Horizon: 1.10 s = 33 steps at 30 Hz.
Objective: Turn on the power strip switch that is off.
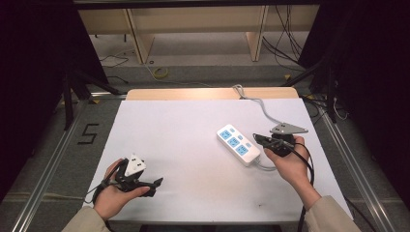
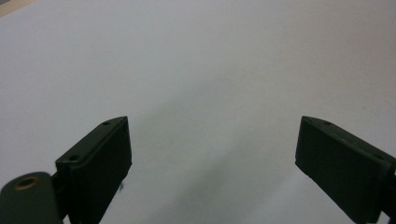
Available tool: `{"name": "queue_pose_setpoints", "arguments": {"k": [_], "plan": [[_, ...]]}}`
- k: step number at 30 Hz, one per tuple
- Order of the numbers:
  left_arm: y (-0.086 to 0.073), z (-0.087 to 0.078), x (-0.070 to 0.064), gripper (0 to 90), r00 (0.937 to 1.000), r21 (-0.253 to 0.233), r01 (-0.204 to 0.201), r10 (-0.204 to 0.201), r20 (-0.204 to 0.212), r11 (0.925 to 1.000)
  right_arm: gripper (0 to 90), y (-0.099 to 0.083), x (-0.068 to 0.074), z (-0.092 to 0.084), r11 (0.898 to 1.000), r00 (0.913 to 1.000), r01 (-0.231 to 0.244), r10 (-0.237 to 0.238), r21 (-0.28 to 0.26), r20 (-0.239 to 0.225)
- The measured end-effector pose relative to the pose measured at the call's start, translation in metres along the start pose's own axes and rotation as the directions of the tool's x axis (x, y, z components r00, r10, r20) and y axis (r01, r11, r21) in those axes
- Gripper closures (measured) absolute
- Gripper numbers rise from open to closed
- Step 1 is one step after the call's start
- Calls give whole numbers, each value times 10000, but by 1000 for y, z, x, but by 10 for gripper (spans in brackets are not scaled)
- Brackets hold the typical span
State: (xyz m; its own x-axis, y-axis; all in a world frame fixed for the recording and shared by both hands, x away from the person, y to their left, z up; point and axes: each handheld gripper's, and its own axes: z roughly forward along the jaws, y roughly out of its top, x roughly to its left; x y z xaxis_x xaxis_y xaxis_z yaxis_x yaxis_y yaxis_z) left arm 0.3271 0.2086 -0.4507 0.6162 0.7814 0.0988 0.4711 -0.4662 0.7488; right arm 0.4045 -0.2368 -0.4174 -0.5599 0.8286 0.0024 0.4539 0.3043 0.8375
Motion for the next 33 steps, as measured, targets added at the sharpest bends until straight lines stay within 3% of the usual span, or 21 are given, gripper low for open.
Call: {"name": "queue_pose_setpoints", "arguments": {"k": [33], "plan": [[0, 0, 0, 105, 10000, -7, -24, 24, 31, 10000, 900, 10, -1, 22, 9993, 10000, 19, -17, 386, -52]]}}
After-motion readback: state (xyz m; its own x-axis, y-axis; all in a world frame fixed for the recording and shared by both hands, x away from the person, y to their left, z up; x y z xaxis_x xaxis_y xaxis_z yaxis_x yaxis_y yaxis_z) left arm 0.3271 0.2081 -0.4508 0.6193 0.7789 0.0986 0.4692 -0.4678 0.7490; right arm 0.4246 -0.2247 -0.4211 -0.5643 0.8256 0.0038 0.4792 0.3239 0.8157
